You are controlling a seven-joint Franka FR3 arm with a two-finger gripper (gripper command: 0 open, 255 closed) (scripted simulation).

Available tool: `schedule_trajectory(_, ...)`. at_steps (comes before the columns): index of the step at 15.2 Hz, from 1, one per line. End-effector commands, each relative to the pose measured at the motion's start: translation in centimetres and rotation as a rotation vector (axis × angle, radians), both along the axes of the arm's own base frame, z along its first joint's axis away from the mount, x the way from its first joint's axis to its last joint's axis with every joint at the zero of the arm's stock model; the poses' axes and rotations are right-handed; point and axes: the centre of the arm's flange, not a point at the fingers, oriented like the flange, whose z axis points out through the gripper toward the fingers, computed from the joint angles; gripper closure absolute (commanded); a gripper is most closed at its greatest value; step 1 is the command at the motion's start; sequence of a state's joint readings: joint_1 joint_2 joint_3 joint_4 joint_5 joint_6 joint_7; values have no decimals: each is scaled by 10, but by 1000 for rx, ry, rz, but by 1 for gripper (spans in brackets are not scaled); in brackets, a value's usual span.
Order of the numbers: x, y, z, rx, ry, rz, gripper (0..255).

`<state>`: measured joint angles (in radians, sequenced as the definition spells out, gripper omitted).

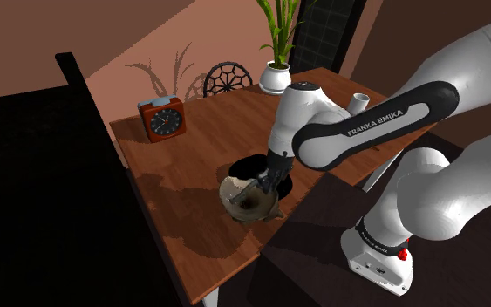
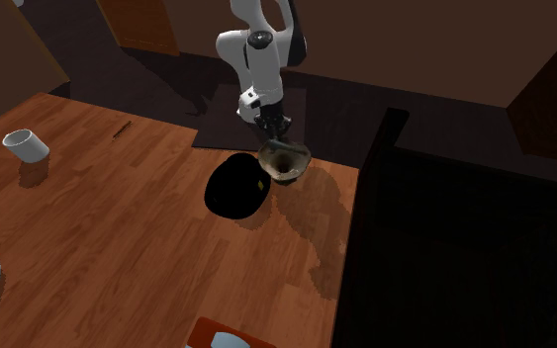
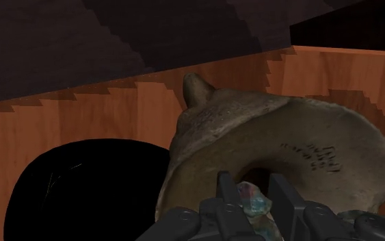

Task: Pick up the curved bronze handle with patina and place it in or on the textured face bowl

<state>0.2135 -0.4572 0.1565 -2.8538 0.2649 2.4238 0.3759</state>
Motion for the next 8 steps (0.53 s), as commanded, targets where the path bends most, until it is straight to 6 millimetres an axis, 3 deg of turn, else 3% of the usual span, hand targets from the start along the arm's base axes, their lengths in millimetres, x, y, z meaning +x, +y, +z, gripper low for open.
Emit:
schedule_trajectory(1,0,-1,-3,0,-1,0,255)
schedule_trajectory(6,0,-1,-3,0,-1,0,255)
schedule_trajectory(7,0,-1,-3,0,-1,0,0)
schedule_trajectory(8,0,-1,-3,0,-1,0,0)
